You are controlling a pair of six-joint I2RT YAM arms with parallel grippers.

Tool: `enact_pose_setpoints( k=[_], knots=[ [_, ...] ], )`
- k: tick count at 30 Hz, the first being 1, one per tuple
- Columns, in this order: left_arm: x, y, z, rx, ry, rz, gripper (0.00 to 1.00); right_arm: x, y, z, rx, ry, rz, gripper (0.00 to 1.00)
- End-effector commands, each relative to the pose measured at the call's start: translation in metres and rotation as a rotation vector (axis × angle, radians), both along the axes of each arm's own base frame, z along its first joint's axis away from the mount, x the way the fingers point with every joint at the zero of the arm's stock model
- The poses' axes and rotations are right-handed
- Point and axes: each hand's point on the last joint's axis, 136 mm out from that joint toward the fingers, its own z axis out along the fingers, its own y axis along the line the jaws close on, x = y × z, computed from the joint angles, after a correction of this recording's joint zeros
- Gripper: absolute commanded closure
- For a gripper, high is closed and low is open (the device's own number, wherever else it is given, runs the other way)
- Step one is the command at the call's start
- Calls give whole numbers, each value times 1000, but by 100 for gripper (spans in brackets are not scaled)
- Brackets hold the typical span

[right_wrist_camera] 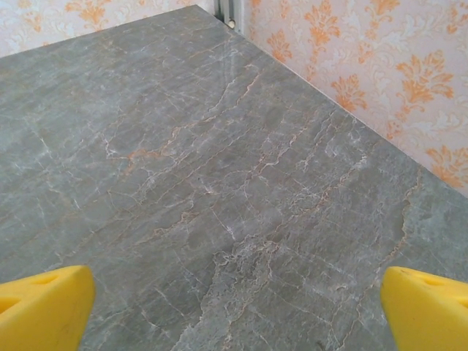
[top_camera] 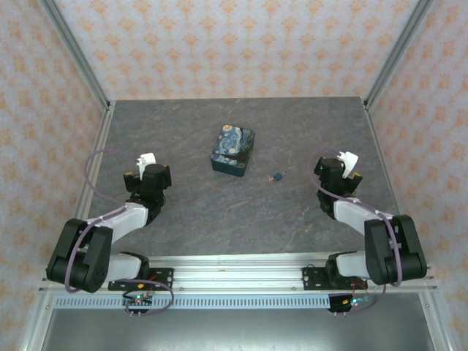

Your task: Unlock a padlock with a key

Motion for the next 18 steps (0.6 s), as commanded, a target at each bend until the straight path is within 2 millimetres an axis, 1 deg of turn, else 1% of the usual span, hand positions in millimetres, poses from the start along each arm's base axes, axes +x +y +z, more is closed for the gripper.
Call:
enact_pose_setpoints(
  k=[1, 2, 3, 5, 6, 7, 8, 9, 10, 12, 14, 16, 18],
  knots=[
    [17, 4, 28, -22, -150, -16, 0, 16, 7, 15, -51, -82, 86, 1],
    [20, 4, 27, -39, -155, -39, 0, 19, 11, 15, -65, -94, 120, 1],
    [22, 5, 25, -58, -153, -56, 0, 20, 15, 11, -69, -130, 154, 1],
    [27, 6, 23, -89, -148, -85, 0, 18, 16, -4, -72, -183, 165, 1],
    [29, 6, 22, -103, -147, -102, 0, 20, 20, -3, -82, -217, 188, 1],
    [30, 7, 21, -111, -152, -112, 0, 23, 23, -6, -74, -182, 206, 1],
    [31, 8, 17, -114, -160, -115, 0, 25, 26, -11, -48, -109, 226, 1],
    [33, 12, 14, -120, -176, -107, 0, 31, 26, -13, -24, -99, 254, 1],
    [37, 12, 11, -132, -182, -113, 0, 35, 23, -13, -19, -115, 240, 1],
    [48, -5, -1, -138, -120, -216, 0, 36, 16, -18, 25, -63, 230, 1],
    [52, -16, -8, -126, -97, -274, 0, 38, 14, -17, 27, -92, 231, 1],
    [52, -17, -7, -122, -103, -274, 0, 38, 14, -18, 30, -69, 228, 1],
    [52, -17, -8, -124, -101, -274, 0, 37, 14, -16, 25, -86, 231, 1]
  ],
)
